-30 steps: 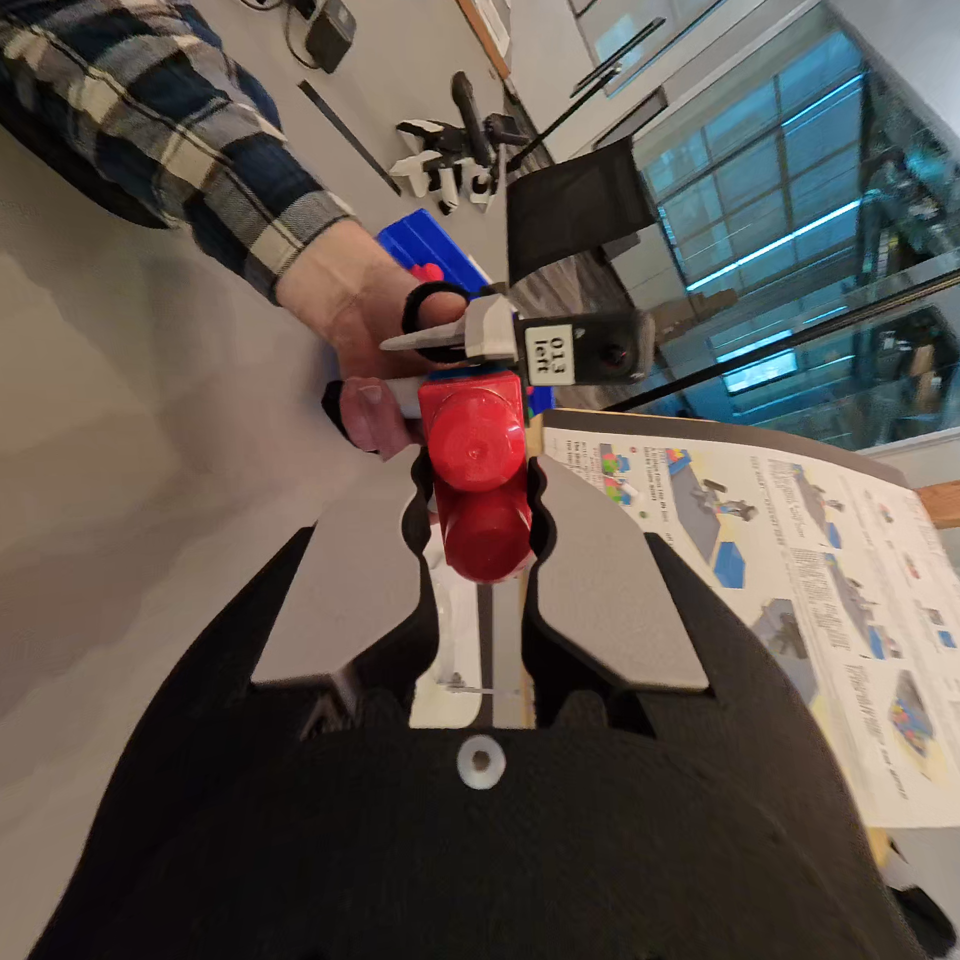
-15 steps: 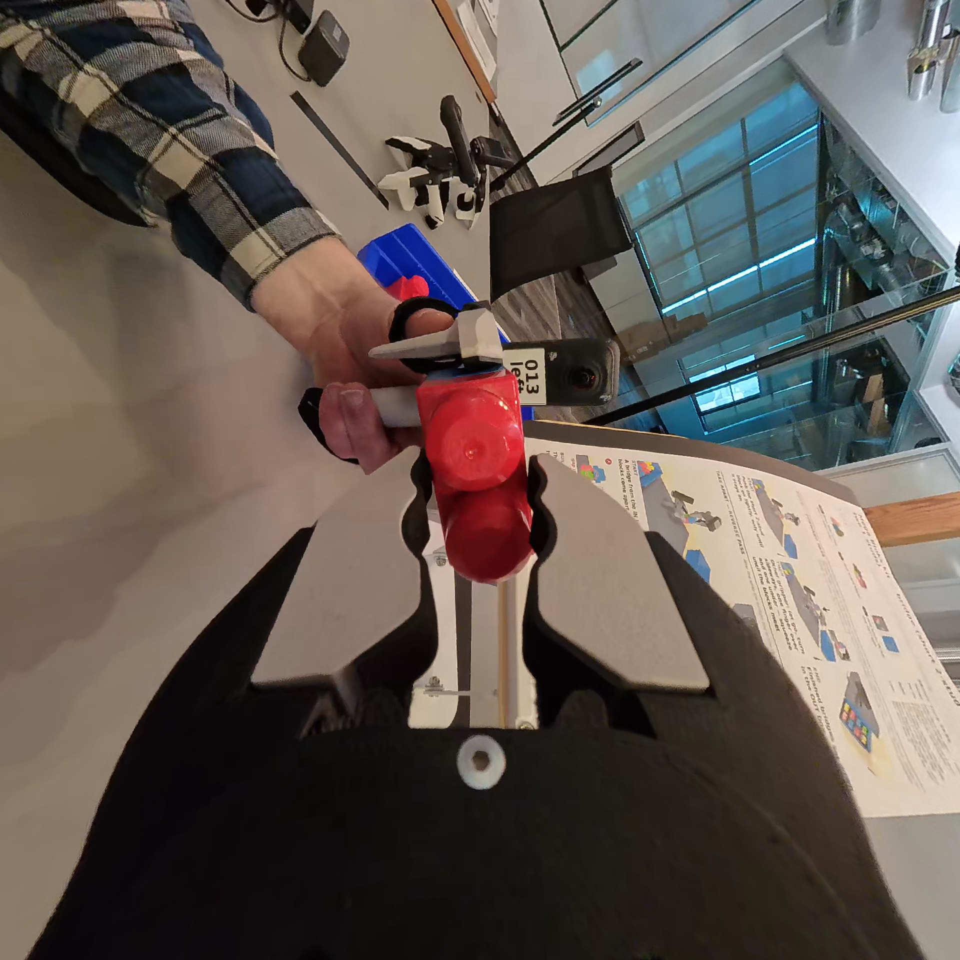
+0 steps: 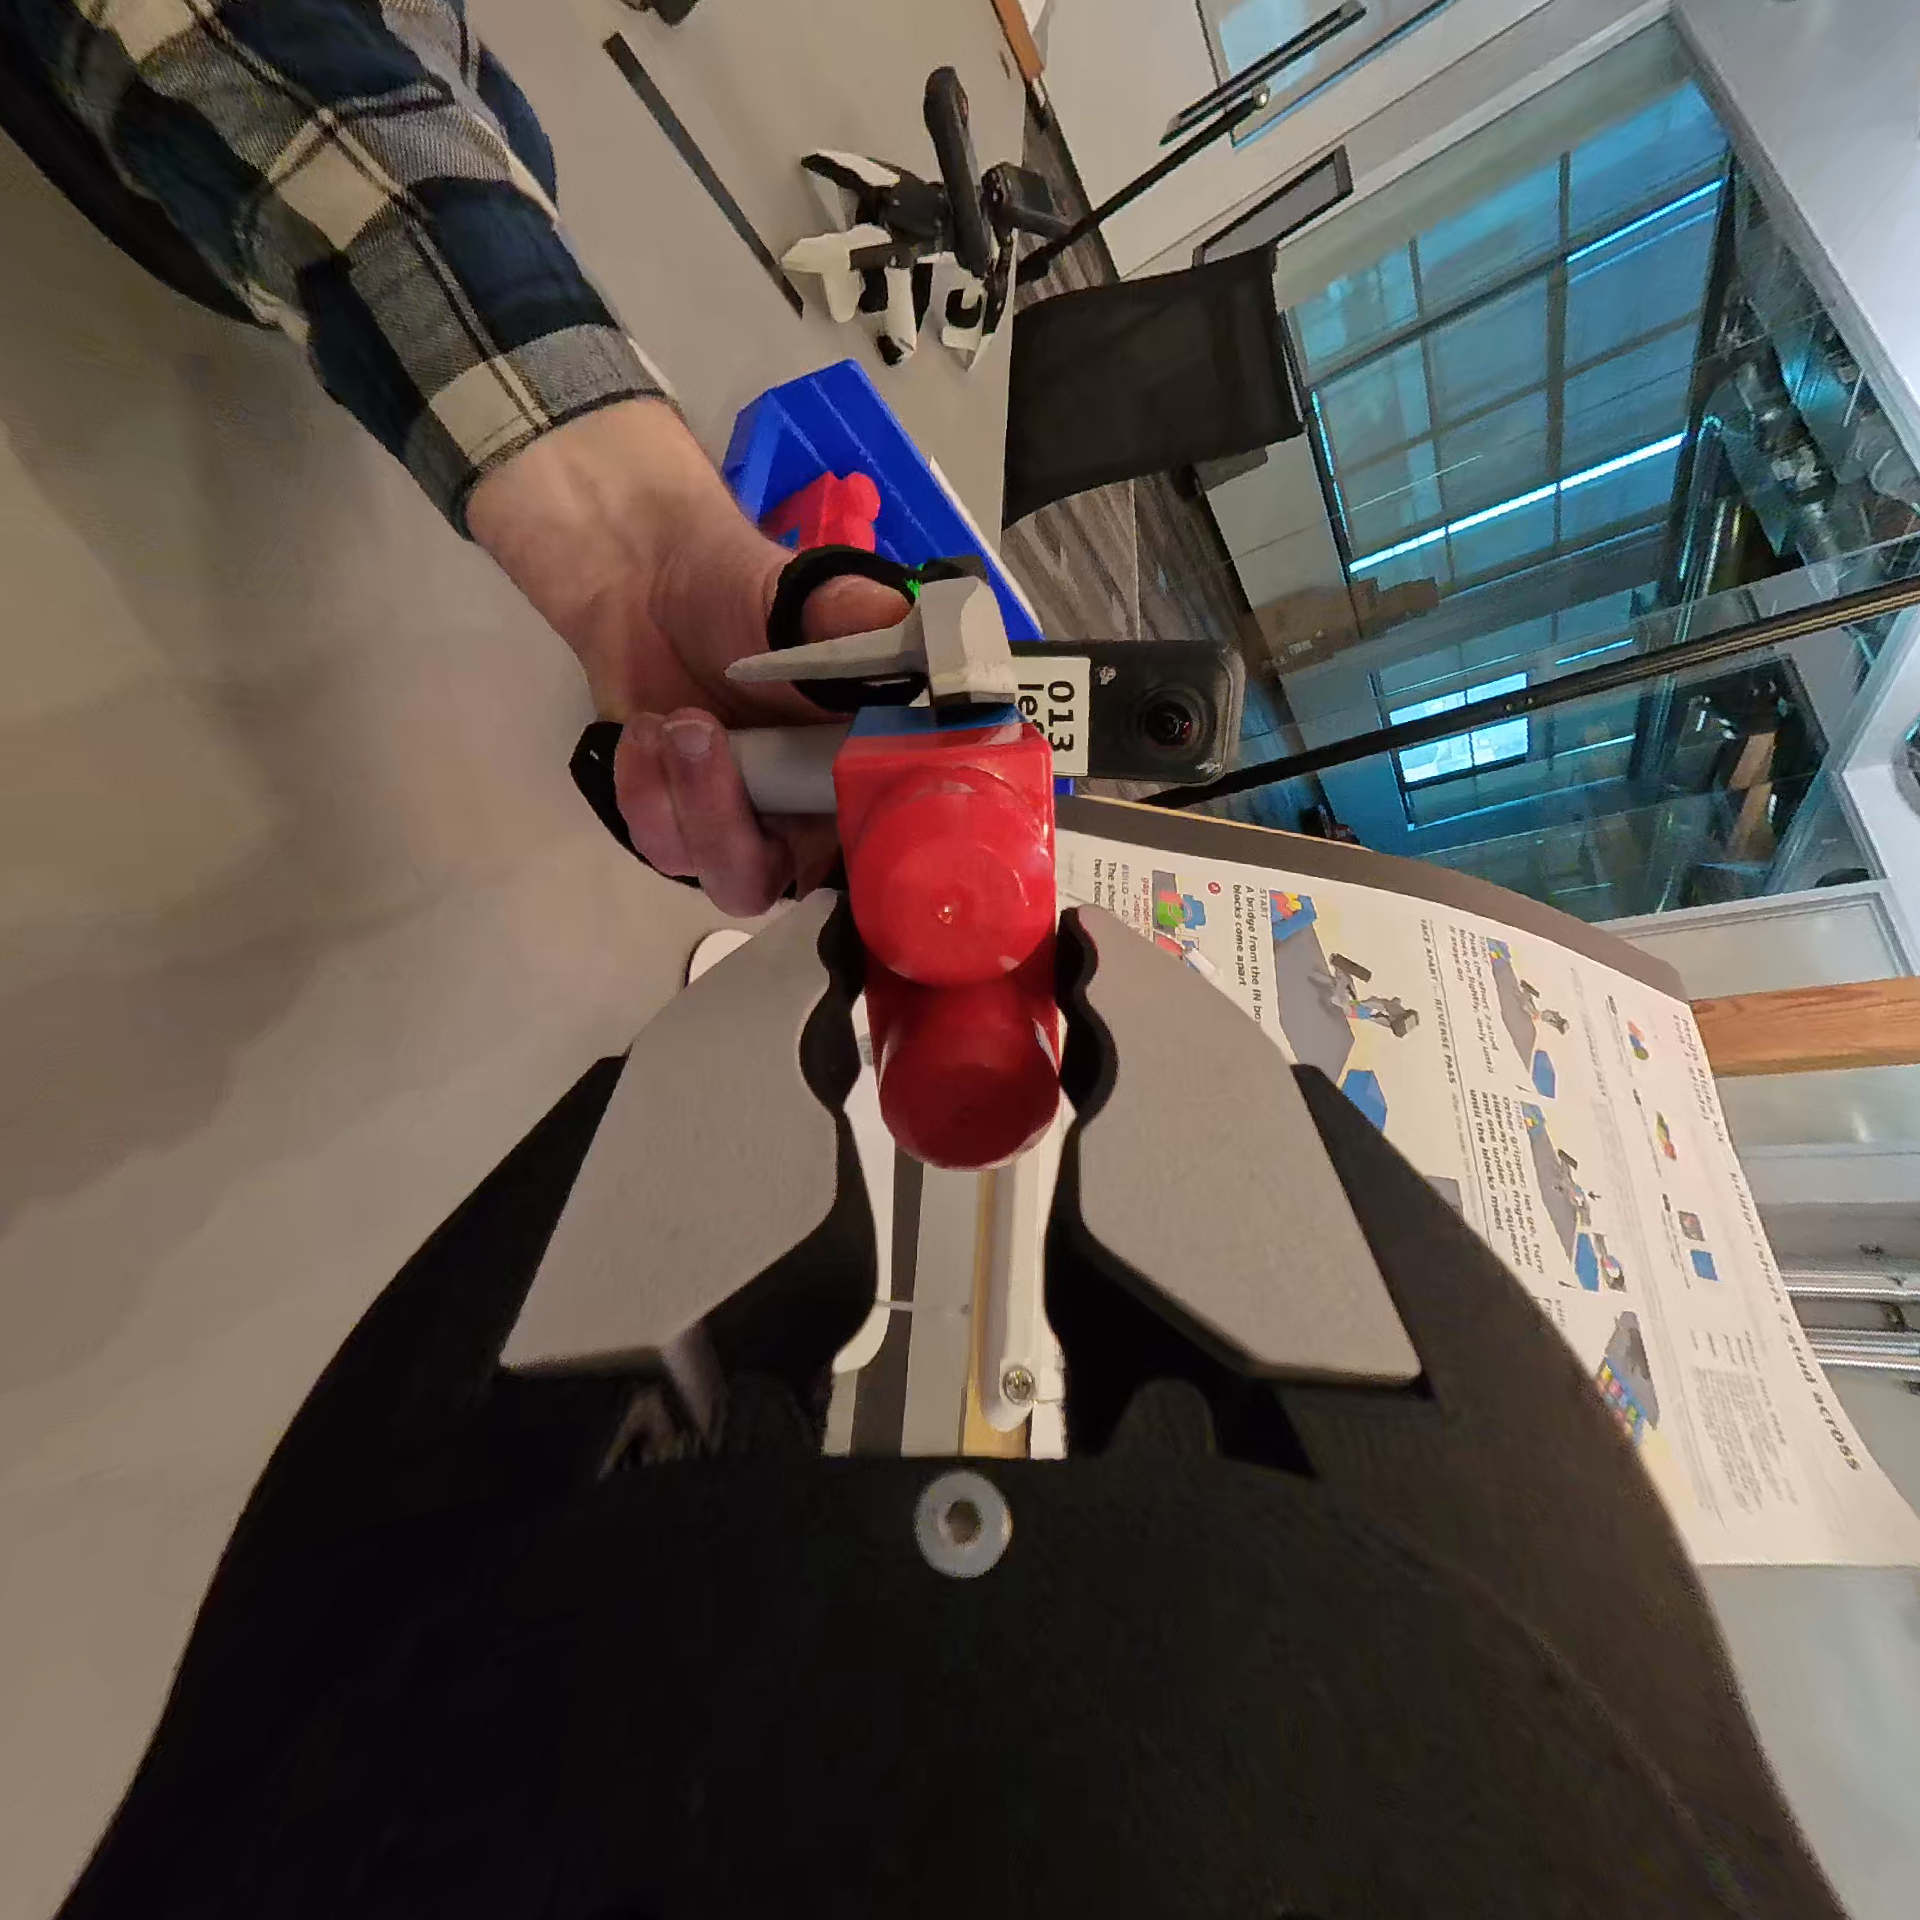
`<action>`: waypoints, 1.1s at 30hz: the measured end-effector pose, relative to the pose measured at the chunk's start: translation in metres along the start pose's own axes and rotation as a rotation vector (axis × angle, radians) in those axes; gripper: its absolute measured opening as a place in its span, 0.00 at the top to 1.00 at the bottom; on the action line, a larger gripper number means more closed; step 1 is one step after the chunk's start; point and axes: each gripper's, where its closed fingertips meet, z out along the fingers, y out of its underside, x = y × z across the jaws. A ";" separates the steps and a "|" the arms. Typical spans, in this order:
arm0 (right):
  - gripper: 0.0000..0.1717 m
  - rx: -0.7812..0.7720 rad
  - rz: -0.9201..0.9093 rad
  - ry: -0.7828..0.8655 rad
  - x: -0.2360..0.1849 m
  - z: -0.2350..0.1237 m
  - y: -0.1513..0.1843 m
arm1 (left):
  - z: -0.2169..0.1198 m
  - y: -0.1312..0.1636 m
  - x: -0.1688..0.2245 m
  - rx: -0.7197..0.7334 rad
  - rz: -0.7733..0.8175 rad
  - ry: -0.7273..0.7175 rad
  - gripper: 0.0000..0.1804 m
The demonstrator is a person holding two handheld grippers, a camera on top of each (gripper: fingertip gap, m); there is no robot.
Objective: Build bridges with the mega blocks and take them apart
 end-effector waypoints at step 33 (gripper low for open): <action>0.79 -0.617 0.790 0.323 0.035 -0.146 0.235 | -0.024 -0.036 0.016 -0.042 0.188 -0.175 0.60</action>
